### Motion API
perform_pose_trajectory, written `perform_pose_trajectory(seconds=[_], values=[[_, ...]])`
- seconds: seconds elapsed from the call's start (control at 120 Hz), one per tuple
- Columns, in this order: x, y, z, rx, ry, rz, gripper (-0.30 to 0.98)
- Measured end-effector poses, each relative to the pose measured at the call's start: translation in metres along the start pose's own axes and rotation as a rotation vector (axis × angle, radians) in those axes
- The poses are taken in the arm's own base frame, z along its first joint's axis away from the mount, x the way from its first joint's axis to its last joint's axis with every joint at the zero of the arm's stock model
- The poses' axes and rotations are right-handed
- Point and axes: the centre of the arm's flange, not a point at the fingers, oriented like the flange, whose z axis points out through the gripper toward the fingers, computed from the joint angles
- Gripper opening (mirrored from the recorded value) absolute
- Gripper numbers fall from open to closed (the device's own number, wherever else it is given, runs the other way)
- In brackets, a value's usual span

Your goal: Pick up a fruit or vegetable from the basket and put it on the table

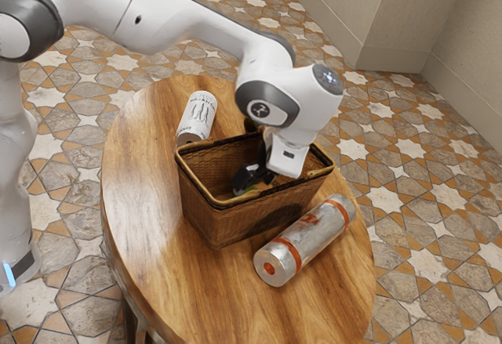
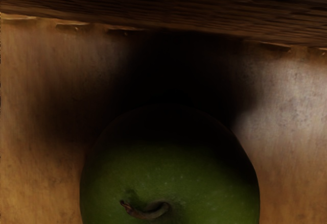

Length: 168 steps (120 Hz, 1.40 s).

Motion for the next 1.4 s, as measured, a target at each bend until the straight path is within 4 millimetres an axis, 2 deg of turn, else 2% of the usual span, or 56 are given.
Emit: perform_pose_trajectory(seconds=[0.208,0.392,0.725,0.867,1.067,1.133,1.275,1.4], values=[[0.008,-0.003,0.009,0.0,0.004,0.007,0.66],[0.023,0.003,0.011,0.011,0.012,0.035,0.66],[0.021,-0.012,0.038,-0.019,-0.013,0.06,0.6],[0.022,-0.019,0.038,0.019,-0.005,0.077,0.52],[0.022,-0.026,0.038,0.054,0.005,0.093,0.51],[0.022,-0.026,0.033,0.069,0.014,0.089,0.5],[0.026,-0.014,0.001,0.127,0.053,0.097,0.51],[0.03,-0.01,-0.005,0.139,0.062,0.098,0.51]])
